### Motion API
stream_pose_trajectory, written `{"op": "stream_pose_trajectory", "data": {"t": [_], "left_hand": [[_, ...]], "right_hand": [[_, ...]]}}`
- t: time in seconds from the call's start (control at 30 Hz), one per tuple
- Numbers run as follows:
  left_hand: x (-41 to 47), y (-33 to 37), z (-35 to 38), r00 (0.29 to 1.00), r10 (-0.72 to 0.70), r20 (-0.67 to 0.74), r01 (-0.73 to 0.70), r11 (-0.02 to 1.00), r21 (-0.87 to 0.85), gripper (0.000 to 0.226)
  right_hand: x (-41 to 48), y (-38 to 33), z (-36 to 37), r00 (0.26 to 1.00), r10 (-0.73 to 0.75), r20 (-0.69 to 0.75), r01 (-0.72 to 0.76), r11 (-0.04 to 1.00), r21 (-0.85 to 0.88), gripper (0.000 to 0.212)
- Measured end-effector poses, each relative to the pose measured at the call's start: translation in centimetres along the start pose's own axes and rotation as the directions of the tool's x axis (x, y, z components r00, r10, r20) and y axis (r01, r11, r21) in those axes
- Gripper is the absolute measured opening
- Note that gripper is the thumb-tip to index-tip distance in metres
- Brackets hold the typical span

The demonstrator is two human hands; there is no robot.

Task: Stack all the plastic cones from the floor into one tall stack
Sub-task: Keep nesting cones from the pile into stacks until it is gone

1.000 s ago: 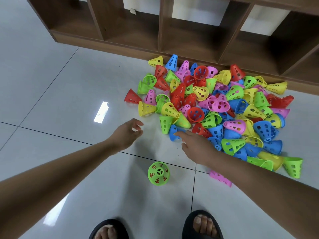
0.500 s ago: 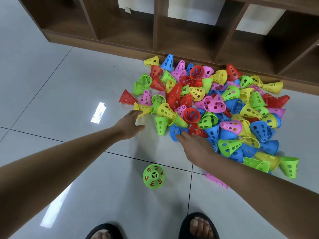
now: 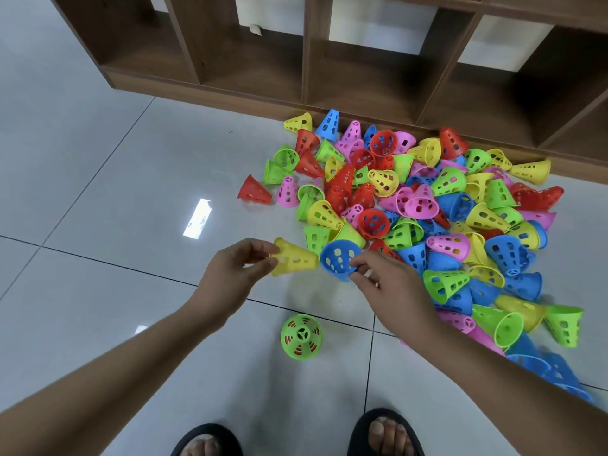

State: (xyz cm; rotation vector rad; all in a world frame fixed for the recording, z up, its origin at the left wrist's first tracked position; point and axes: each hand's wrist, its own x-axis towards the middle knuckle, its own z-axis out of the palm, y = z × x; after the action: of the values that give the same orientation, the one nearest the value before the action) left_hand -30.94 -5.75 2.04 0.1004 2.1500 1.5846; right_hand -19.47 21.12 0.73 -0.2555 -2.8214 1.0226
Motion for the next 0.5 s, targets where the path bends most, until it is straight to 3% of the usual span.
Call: {"op": "stream_pose_trajectory", "data": {"t": [0.23, 0.43, 0.5], "left_hand": [[-5.1, 0.2, 0.9, 0.993, -0.055, 0.102, 0.087, 0.937, -0.340, 0.011], [-5.9, -0.8, 1.5, 0.983, -0.080, 0.163, 0.127, 0.945, -0.302, 0.023], [-5.9, -1.1, 1.6, 0.980, -0.084, 0.179, 0.132, 0.951, -0.278, 0.025]], "right_hand": [[-2.0, -3.6, -2.5, 0.982, 0.188, 0.014, -0.177, 0.898, 0.403, 0.007], [-3.0, -4.6, -3.4, 0.934, 0.353, 0.048, -0.289, 0.672, 0.682, 0.015], [-3.3, -5.1, -3.5, 0.897, 0.424, 0.127, -0.346, 0.495, 0.797, 0.020]]}}
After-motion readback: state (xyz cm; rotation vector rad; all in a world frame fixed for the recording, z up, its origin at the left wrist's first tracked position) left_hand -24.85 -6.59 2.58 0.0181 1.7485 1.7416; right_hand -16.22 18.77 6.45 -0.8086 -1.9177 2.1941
